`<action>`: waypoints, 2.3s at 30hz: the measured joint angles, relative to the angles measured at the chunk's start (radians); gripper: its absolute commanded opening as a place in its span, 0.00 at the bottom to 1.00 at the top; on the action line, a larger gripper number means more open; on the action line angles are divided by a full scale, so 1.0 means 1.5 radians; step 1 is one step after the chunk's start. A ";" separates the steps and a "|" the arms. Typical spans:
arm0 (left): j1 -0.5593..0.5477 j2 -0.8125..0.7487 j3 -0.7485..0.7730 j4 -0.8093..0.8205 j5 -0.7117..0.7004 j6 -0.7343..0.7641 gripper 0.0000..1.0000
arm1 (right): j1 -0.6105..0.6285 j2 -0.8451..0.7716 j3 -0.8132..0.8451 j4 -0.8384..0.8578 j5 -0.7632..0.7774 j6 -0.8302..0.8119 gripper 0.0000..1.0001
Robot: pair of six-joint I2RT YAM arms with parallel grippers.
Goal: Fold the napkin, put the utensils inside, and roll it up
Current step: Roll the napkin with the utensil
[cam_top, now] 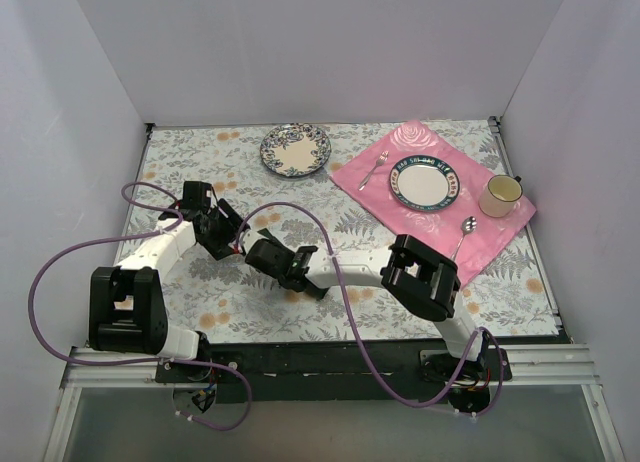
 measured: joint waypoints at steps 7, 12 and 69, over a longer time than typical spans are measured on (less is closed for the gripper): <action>0.003 0.000 -0.002 0.009 0.019 0.007 0.66 | -0.015 -0.001 -0.002 0.013 -0.010 0.000 0.23; 0.003 0.000 -0.003 0.015 0.036 0.012 0.66 | -0.034 -0.008 -0.002 0.016 -0.051 0.005 0.17; 0.030 -0.022 -0.047 0.154 0.388 0.026 0.66 | -0.205 -0.048 -0.097 0.150 -0.588 0.266 0.21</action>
